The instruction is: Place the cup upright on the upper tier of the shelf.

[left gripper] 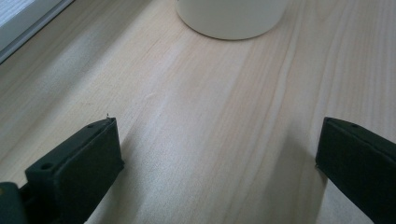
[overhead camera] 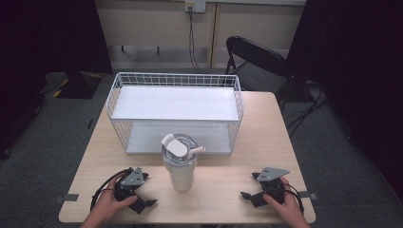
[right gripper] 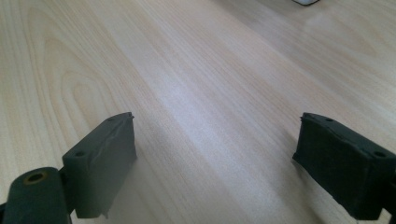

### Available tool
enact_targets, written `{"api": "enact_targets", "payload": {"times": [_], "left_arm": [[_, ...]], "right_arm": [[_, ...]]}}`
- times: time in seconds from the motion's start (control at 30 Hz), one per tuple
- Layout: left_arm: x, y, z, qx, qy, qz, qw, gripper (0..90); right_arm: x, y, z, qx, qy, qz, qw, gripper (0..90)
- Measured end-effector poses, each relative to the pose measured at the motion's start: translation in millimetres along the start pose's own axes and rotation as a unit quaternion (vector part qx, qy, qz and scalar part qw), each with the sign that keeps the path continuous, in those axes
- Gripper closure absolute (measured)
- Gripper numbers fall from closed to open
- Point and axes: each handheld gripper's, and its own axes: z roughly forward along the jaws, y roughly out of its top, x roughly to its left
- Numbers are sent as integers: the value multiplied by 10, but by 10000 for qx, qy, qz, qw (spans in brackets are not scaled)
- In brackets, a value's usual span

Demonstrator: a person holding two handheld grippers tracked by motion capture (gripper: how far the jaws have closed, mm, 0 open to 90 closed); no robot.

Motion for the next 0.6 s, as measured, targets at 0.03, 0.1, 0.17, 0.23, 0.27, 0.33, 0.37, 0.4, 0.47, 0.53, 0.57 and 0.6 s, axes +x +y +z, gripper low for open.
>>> {"api": "enact_targets", "payload": {"times": [0.03, 0.1, 0.17, 0.23, 0.27, 0.33, 0.37, 0.4, 0.47, 0.53, 0.57, 0.6], "left_arm": [[-5, 2, 3, -5, 18, -15, 10000, 0], [-7, 5, 6, -5, 23, -15, 10000, 0], [-17, 12, 11, -1, 34, -44, 10000, 0], [-22, 15, 15, -14, 47, -64, 10000, 0], [-23, 16, 16, -22, 19, -74, 10000, 0], [-24, 20, 17, -37, -13, -68, 10000, 11], [-34, 30, 16, -102, -106, -115, 9998, 11], [-48, 58, 10, -226, -208, -152, 9994, 155], [-77, 120, 16, -258, -275, -231, 9990, 214], [-87, 142, 16, -268, -282, -189, 9991, 141], [-119, 205, 17, -407, -354, -192, 9984, 200], [-133, 246, 19, -498, -356, -182, 9980, 195]], "right_arm": [[0, 0, 0, 0, 0, 0, 10000, 115], [0, 0, 0, 0, -1, -1, 10000, 115], [0, 0, 0, 0, 0, 0, 10000, 115], [-1, 0, 0, -1, 0, -1, 10000, 115], [-1, 1, 0, -1, 0, -1, 10000, 115], [-1, 1, 0, 0, 0, 1, 10000, 115], [-1, 1, -1, 7, 1, -1, 10000, 115], [-1, 0, 0, 0, 1, 0, 10000, 115], [-1, 1, -1, 5, 0, -1, 10000, 115], [-1, 1, 0, -1, 1, 0, 10000, 115], [-1, 0, 0, -1, 1, -1, 10000, 115], [-1, 0, 0, -1, -1, -1, 10000, 115]]}}
